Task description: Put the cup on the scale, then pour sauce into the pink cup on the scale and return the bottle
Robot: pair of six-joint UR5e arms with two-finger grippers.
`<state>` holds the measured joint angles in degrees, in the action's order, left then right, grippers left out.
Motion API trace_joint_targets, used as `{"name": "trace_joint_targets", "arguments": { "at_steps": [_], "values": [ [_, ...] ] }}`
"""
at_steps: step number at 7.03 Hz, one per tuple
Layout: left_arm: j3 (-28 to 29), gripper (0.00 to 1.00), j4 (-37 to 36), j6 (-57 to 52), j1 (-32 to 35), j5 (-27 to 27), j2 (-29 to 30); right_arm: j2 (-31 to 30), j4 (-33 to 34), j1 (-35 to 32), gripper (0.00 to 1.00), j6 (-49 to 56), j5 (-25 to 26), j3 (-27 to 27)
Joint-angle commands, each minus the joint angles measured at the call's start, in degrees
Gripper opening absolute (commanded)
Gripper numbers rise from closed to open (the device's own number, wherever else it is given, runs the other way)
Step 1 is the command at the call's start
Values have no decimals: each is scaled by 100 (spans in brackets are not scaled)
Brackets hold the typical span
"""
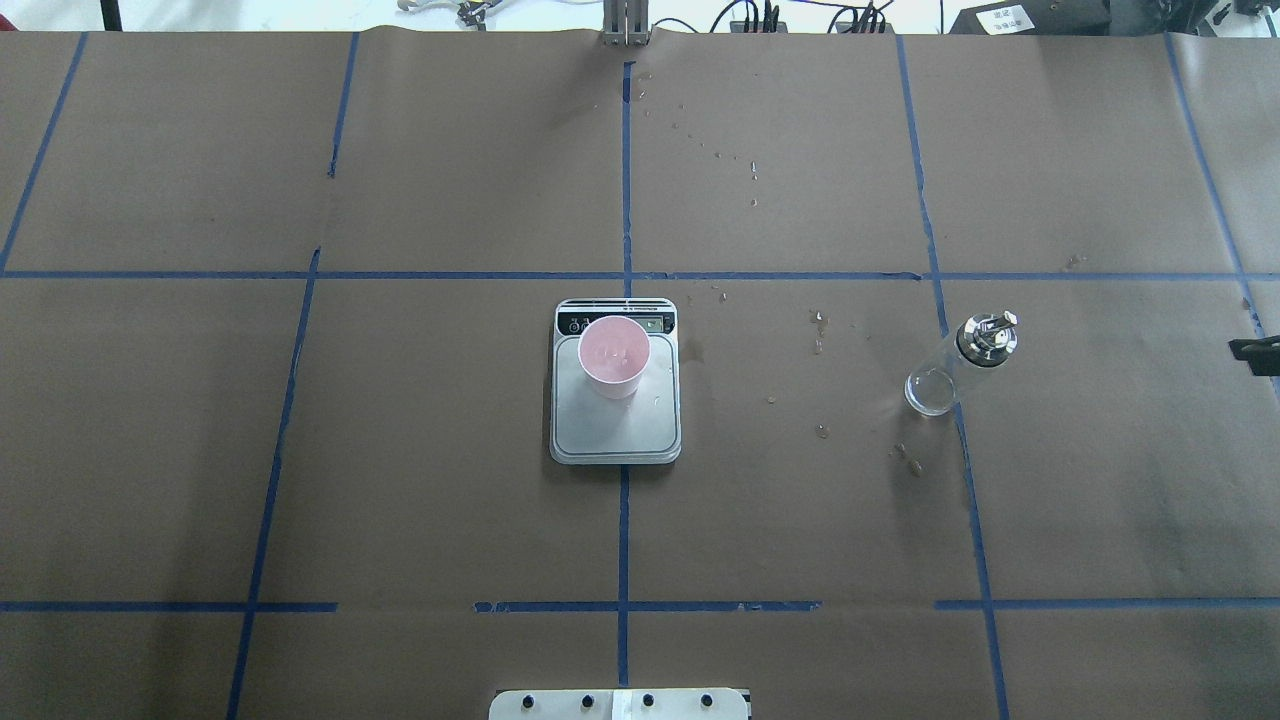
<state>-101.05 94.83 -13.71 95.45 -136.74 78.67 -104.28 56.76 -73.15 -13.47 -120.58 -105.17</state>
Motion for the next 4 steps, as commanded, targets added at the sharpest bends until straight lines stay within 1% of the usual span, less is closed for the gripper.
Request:
{"name": "trace_joint_targets", "arguments": {
  "at_steps": [1,2,3,4],
  "values": [
    [6,100,0,0,0,7,-1,793,2313,-1127,100,1081,-483,5],
    [50,100,0,0,0,15,-1,891,2983,-1227,100,1092,-484,31],
    [137,100,0,0,0,15,-1,805,3268,-1228,100,1084,-458,153],
    [138,100,-9,0,-9,15,17,682,3401,-1228,100,1084,-483,215]
  ]
}}
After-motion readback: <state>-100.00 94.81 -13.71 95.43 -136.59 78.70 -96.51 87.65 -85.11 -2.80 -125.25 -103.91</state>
